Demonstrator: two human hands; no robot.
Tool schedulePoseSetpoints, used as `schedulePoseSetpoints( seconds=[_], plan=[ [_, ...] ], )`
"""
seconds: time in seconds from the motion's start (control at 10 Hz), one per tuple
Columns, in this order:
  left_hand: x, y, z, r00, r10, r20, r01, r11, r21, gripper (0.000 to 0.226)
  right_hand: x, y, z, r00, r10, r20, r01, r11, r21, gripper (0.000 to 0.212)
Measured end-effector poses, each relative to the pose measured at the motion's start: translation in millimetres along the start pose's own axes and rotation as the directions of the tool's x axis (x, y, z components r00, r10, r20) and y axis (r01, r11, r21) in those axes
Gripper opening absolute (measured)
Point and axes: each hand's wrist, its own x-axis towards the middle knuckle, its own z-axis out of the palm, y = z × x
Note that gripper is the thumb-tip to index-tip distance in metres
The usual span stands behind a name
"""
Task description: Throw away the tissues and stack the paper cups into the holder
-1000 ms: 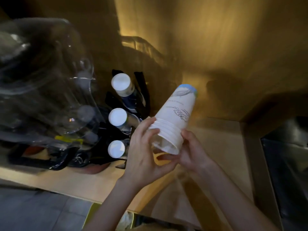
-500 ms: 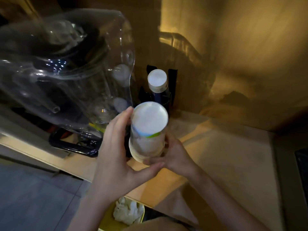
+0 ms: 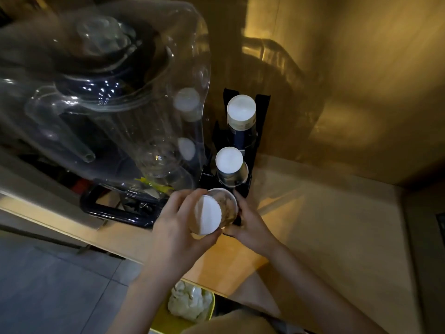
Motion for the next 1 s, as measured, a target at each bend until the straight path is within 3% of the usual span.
schedulePoseSetpoints(
  seconds=[0.1, 0.2, 0.4, 0.5, 0.8, 0.9, 1.0],
  plan=[
    [3.7, -12.2, 13.1, 0.999, -0.031, 0.039, 0.032, 0.999, -0.033, 0.069, 12.3, 0.6, -4.9, 0.978, 0.209, -0.016, -0.194, 0.93, 0.314, 0.054],
    [10.8, -18.4, 26.6, 0.996, -0.051, 0.074, 0.055, 0.998, -0.044, 0.069, 22.6, 8.2, -9.1, 0.947, 0.32, 0.032, -0.31, 0.879, 0.361, 0.045],
    [33.7, -15.8, 56.4, 0.99, -0.069, 0.123, 0.063, 0.997, 0.047, 0.069, 25.3, 30.4, -3.7, 0.922, 0.382, -0.056, -0.315, 0.829, 0.462, 0.019],
    [42.7, -16.8, 72.1, 0.986, -0.101, 0.136, 0.09, 0.992, 0.091, 0.066, 29.6, 29.7, -4.1, 0.92, 0.384, -0.075, -0.312, 0.836, 0.452, 0.02],
    [52.2, -14.2, 81.2, 0.962, -0.172, 0.213, 0.129, 0.971, 0.201, 0.052, 16.7, 19.1, -13.7, 0.968, 0.247, -0.054, -0.246, 0.969, 0.019, 0.037],
    [55.1, -6.1, 73.8, 0.939, -0.192, 0.285, 0.13, 0.966, 0.224, 0.055, 12.8, 16.1, -27.2, 0.981, 0.191, -0.047, -0.196, 0.959, -0.206, 0.029],
    [65.5, 7.1, 55.5, 0.964, -0.148, 0.219, 0.087, 0.96, 0.265, 0.044, 8.3, -5.8, -58.4, 0.986, 0.091, -0.143, -0.136, 0.926, -0.352, 0.022]
  ],
)
